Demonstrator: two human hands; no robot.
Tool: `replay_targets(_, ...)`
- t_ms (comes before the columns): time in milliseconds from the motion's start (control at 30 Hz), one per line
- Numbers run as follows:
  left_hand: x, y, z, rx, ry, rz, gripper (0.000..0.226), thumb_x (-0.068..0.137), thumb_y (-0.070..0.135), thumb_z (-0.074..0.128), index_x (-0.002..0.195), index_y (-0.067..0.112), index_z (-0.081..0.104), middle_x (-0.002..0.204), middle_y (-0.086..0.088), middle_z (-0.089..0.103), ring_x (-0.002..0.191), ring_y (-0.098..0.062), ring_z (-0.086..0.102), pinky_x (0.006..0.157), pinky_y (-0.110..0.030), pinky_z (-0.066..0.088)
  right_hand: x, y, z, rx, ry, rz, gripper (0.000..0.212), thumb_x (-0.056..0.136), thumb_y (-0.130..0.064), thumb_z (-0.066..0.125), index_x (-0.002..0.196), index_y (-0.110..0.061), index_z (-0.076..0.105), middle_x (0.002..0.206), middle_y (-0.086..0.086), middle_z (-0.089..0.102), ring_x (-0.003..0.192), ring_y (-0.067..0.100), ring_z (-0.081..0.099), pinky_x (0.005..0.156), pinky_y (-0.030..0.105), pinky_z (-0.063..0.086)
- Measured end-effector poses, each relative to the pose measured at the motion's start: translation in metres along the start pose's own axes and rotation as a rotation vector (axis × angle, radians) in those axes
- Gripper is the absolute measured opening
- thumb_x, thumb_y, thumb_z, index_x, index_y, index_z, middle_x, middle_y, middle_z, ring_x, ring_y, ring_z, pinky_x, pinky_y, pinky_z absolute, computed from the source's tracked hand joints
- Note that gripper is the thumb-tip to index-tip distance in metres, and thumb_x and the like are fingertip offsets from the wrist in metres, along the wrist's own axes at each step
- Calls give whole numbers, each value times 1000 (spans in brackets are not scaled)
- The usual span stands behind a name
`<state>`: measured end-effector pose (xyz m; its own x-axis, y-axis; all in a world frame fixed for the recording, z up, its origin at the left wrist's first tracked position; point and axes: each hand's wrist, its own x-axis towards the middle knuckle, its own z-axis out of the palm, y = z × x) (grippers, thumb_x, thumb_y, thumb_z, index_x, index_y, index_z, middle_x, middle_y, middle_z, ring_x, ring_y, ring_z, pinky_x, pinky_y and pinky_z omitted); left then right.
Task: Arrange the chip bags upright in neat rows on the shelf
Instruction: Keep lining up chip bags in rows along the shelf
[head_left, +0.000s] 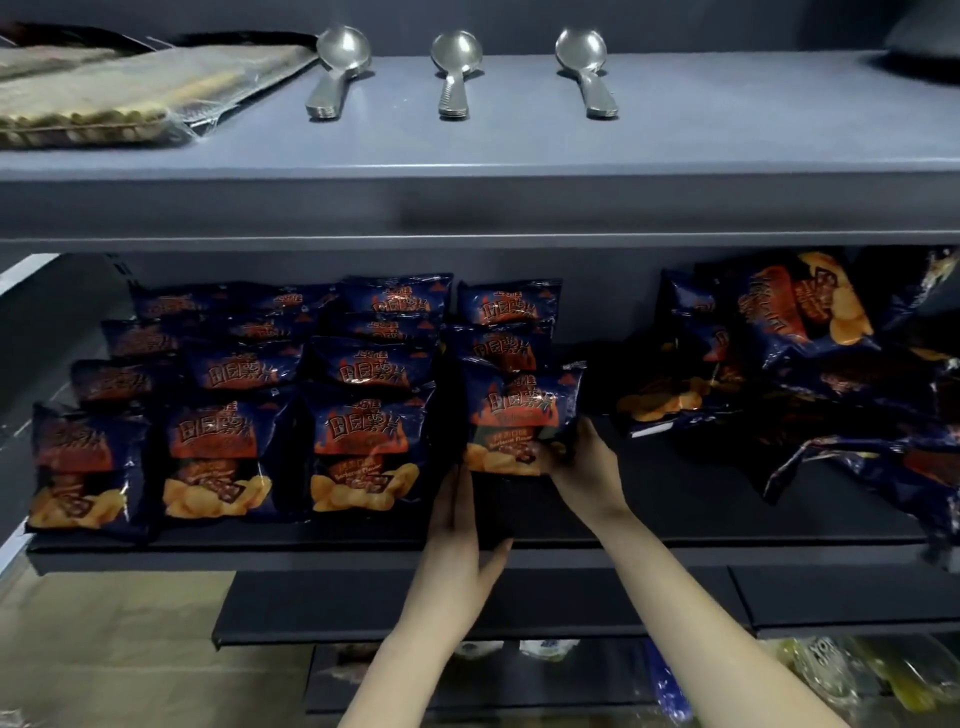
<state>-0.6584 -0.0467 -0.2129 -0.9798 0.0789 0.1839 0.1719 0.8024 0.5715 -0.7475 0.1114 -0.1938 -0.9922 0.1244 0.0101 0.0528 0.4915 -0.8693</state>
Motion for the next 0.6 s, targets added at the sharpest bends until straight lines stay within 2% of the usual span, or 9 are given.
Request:
replay_targets(100, 1, -1, 2, 9, 3, 25, 85, 91, 37, 55, 146, 18, -6, 156, -4, 2, 135, -1, -7, 105, -6, -5, 10, -6, 9, 5, -12, 25, 37, 86, -22, 66, 118, -16, 48, 102, -4, 60, 100, 17, 58, 59, 2, 37)
replay_targets(133, 1, -2, 3, 5, 5, 32, 83, 91, 37, 54, 147, 16, -2, 156, -5, 3, 135, -2, -5, 106, -7, -4, 12, -7, 10, 4, -13, 28, 45, 86, -23, 65, 126, -16, 45, 111, -1, 61, 107, 21, 57, 67, 6, 39)
replay_targets(200, 0, -3, 4, -8, 11, 45, 80, 91, 37, 53, 148, 14, 2, 156, -4, 5, 135, -3, -3, 109, -11, 2, 13, -8, 13, -9, -5, 30, 61, 86, -25, 65, 140, -18, 36, 125, 6, 59, 116, 27, 54, 87, 30, 46)
replay_targets(300, 0, -3, 5, -8, 8, 62, 77, 92, 35, 53, 148, 14, 5, 156, -4, 6, 135, -3, -4, 110, -13, 2, 11, -5, 18, -75, 33, 3, 67, 87, -28, 64, 144, -17, 30, 130, 9, 56, 121, 31, 50, 99, 48, 41)
replay_targets(433, 0, -3, 5, -8, -3, 74, 73, 92, 33, 53, 148, 15, 9, 156, -3, 7, 136, -3, -3, 110, -13, 0, 12, -5, 22, -180, 62, -1, 63, 89, -35, 59, 143, -20, 30, 132, 6, 55, 125, 31, 45, 102, 51, 35)
replay_targets(600, -1, -1, 4, -20, -3, 59, 71, 93, 34, 52, 148, 16, 12, 156, -3, 8, 143, -11, 6, 110, -15, 3, 12, -7, 20, -121, 18, 7, 63, 81, -40, 56, 140, -30, 34, 121, 2, 60, 121, 29, 47, 103, 50, 32)
